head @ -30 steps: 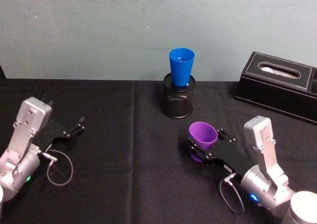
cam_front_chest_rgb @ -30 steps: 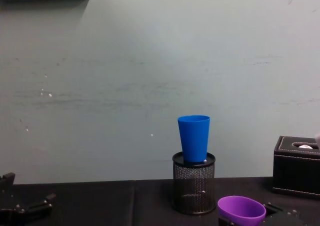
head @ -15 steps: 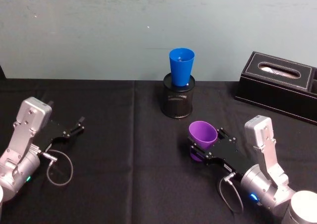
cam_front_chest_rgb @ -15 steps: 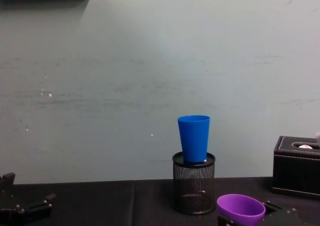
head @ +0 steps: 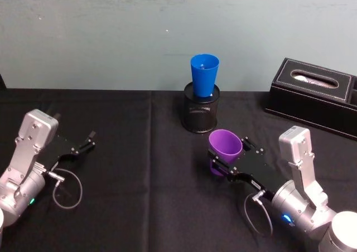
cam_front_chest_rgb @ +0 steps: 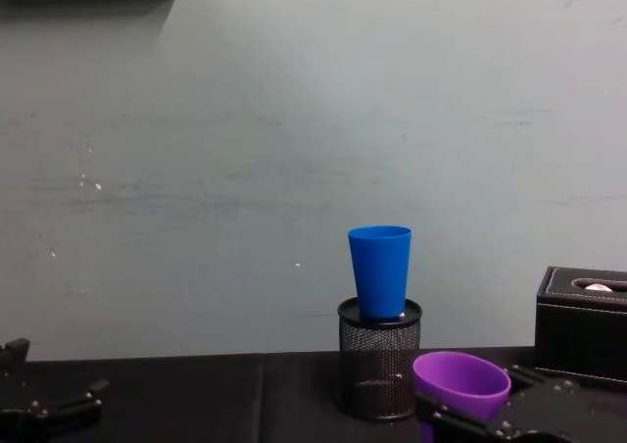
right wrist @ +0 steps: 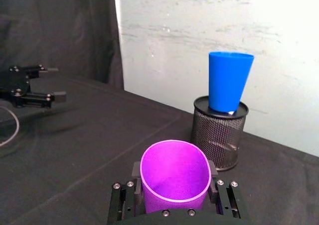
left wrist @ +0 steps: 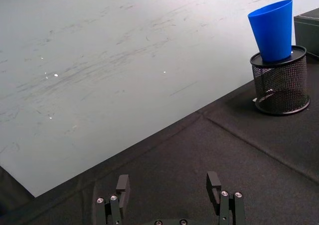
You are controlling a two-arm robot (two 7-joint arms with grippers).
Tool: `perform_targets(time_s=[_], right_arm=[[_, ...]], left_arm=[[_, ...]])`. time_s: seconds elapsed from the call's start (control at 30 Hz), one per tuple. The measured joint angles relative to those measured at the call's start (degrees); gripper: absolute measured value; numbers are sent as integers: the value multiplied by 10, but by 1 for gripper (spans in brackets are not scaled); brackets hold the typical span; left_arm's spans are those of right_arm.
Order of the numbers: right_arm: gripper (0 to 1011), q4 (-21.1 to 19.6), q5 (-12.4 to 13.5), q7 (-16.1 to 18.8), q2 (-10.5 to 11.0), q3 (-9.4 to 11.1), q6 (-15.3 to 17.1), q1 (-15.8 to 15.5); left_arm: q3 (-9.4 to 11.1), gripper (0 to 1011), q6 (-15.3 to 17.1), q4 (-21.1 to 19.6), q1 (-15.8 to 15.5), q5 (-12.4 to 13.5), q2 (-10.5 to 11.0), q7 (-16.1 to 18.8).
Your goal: Pick up one cup with a gripper and tap it against the other cup.
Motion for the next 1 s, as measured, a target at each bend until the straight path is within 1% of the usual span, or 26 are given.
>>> perform_targets(time_s=[0.3, 0.47, 0.67, 0.87, 1.0], right_arm=[[734, -18, 12, 5, 6, 7, -2, -3], [734, -26, 19, 7, 10, 12, 3, -3], [734, -36, 25, 7, 17, 17, 20, -1], [734, -44, 29, -4, 22, 25, 41, 2], [734, -48, 31, -10, 23, 29, 47, 3]], left_arm=[[0, 1011, 0, 0, 0, 0, 0, 0], [0, 1011, 0, 0, 0, 0, 0, 0], [0, 1011, 0, 0, 0, 0, 0, 0], [0, 1012, 0, 0, 0, 0, 0, 0], [0, 1011, 0, 0, 0, 0, 0, 0]])
